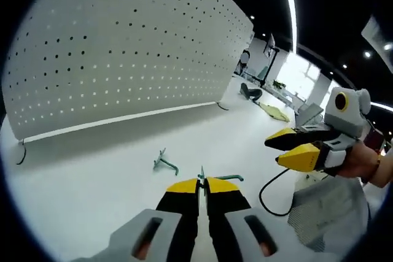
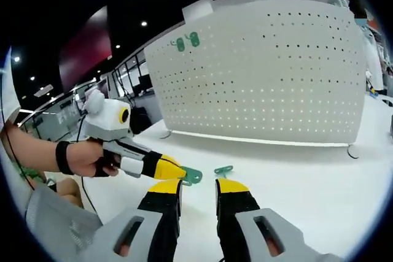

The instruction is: Insert the hook assembly into the mounting plate slot until the hook locks in place.

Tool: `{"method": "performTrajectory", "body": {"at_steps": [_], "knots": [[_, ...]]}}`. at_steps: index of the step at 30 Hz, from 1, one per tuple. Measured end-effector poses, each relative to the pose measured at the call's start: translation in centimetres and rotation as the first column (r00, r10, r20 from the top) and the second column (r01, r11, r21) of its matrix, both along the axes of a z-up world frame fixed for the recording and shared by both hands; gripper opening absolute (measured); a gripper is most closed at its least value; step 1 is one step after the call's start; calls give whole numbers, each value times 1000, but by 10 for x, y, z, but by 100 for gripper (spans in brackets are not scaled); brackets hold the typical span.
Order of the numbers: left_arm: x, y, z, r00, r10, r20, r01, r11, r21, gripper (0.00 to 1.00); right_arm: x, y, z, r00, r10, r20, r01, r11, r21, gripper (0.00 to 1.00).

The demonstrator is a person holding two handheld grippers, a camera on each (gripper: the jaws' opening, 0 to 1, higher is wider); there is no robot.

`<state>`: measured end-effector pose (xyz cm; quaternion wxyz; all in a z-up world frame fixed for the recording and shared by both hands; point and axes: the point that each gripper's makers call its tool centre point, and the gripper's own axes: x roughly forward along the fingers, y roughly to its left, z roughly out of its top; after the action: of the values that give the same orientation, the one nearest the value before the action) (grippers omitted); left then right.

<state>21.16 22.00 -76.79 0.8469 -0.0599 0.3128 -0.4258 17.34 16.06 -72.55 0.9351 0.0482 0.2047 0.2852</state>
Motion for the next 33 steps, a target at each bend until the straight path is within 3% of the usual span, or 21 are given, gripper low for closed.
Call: {"method": "performTrajectory", "body": {"at_steps": [11,19,29,33], "knots": [[-15,-3,19,999,6,-52,-10,997,-81,3,-10,10,6,998,62,26,-61,998,-22,21],[-28,-4,29,997,-10,-75,2,994,-106,3,-20,21,11,992,121,44,-119,992,-35,20],[-51,-13,41,991,-88,-101,74,988,-138,3,-34,33,12,977,206,63,-200,976,-84,13],[-57,-14,44,988,-107,-108,92,986,-138,3,-38,33,12,970,231,69,-220,966,-135,11]]}}
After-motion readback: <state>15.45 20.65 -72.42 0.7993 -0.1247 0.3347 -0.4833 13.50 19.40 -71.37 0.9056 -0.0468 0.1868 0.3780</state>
